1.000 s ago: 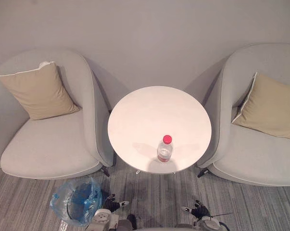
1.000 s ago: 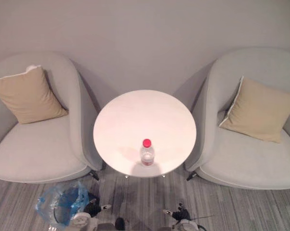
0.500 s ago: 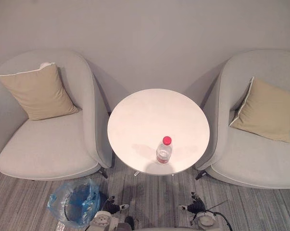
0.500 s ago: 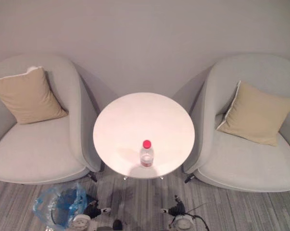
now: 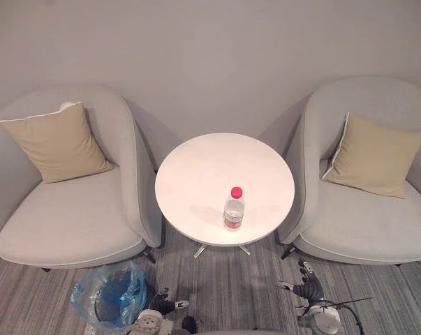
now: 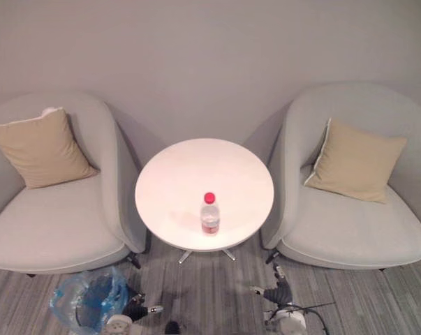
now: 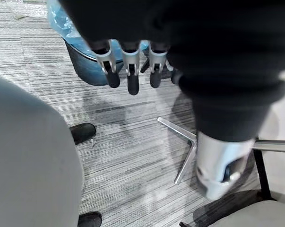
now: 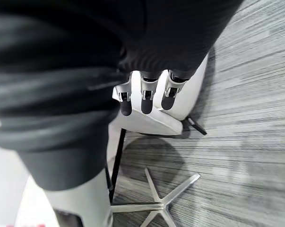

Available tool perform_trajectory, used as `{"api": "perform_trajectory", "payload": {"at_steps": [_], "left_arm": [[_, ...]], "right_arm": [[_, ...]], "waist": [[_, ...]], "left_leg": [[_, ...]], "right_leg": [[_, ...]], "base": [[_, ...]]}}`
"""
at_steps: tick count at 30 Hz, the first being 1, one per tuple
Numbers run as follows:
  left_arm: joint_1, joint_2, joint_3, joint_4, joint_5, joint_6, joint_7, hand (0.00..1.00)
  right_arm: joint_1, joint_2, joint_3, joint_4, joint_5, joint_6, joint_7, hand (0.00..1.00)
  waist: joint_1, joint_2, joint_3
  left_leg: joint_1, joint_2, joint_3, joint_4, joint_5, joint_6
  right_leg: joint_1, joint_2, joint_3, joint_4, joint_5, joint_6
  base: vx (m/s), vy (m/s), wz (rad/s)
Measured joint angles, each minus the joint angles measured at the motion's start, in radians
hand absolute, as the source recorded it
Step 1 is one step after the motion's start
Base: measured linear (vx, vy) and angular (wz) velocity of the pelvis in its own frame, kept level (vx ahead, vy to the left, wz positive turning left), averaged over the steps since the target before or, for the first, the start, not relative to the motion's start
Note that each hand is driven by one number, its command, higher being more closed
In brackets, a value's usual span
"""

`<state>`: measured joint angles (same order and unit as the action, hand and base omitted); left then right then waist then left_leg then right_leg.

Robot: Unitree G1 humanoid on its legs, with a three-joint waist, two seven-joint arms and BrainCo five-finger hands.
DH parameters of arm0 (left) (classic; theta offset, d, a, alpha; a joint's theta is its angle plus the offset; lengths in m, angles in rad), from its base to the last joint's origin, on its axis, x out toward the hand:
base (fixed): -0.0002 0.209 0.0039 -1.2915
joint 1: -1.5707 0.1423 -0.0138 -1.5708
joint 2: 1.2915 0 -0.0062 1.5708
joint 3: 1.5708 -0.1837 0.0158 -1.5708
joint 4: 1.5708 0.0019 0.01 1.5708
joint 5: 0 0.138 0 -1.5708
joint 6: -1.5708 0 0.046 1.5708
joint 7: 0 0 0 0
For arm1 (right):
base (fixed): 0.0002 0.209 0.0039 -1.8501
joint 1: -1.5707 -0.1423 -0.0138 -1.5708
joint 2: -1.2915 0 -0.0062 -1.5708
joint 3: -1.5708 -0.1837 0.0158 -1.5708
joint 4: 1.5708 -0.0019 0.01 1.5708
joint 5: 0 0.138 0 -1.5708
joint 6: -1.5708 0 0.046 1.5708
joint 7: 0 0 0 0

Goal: Gather rubbish on tea table into small bin, then transfer packed bag to large trash can.

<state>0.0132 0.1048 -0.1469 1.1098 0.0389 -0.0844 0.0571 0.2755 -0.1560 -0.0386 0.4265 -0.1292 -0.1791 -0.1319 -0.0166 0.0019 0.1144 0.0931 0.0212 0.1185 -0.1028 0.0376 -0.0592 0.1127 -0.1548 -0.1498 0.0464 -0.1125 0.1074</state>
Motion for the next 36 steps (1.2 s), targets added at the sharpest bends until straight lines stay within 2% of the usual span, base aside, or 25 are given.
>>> {"api": "perform_trajectory", "payload": {"at_steps": [5,8,14,18,26,36], "left_arm": [[0.000,0.000,-0.012,-0.001,0.001,-0.001,-0.002,0.00],[-0.001,0.005,-0.030,-0.001,0.002,-0.017,-0.003,0.00],[-0.001,0.006,-0.032,-0.001,0.010,-0.021,-0.003,0.00],[0.000,0.008,-0.037,-0.003,0.013,-0.035,-0.004,0.00],[0.008,0.012,-0.034,-0.022,0.018,-0.037,-0.005,0.00],[0.014,0.012,-0.013,-0.042,0.014,-0.036,-0.004,0.00]], "right_arm": [[0.001,0.009,0.004,-0.117,-0.072,-0.002,-0.003,0.00],[0.001,0.009,0.012,-0.158,-0.109,-0.005,-0.003,0.00],[-0.022,0.007,0.056,-0.219,-0.112,-0.015,-0.006,0.00],[-0.062,-0.003,0.090,-0.220,-0.111,-0.019,-0.019,0.00],[-0.128,-0.019,0.103,-0.211,-0.106,-0.018,-0.028,0.00],[-0.289,-0.045,0.099,-0.054,-0.021,-0.009,-0.060,0.00]], "waist": [[0.001,0.000,-0.005],[0.001,-0.006,-0.009],[0.006,-0.011,-0.012],[0.019,-0.013,-0.011],[0.023,-0.015,-0.012],[0.032,-0.015,-0.004]], "left_leg": [[-0.006,-0.005,-0.004,0.001,0.011,0.006],[-0.003,-0.006,-0.022,0.001,0.011,0.007],[-0.004,-0.004,-0.043,0.001,0.011,0.007],[-0.005,-0.005,-0.054,0.001,0.011,0.007],[-0.034,-0.015,-0.103,0.001,0.018,0.011],[-0.057,-0.019,-0.131,0.001,0.019,0.011]], "right_leg": [[-0.004,0.003,0.005,-0.004,0.010,0.000],[0.013,0.005,-0.002,-0.020,0.012,-0.001],[0.019,0.007,-0.010,-0.022,0.012,-0.001],[0.019,0.006,-0.016,-0.016,0.010,0.000],[0.013,-0.002,-0.058,-0.013,0.001,0.004],[0.009,0.000,-0.082,-0.017,0.001,0.005]], "base": [[0.07,0.000,0.00],[0.07,-0.022,0.05],[0.01,-0.020,0.06],[-0.06,-0.007,0.05],[-0.04,-0.011,0.18],[0.03,-0.019,0.09]]}}
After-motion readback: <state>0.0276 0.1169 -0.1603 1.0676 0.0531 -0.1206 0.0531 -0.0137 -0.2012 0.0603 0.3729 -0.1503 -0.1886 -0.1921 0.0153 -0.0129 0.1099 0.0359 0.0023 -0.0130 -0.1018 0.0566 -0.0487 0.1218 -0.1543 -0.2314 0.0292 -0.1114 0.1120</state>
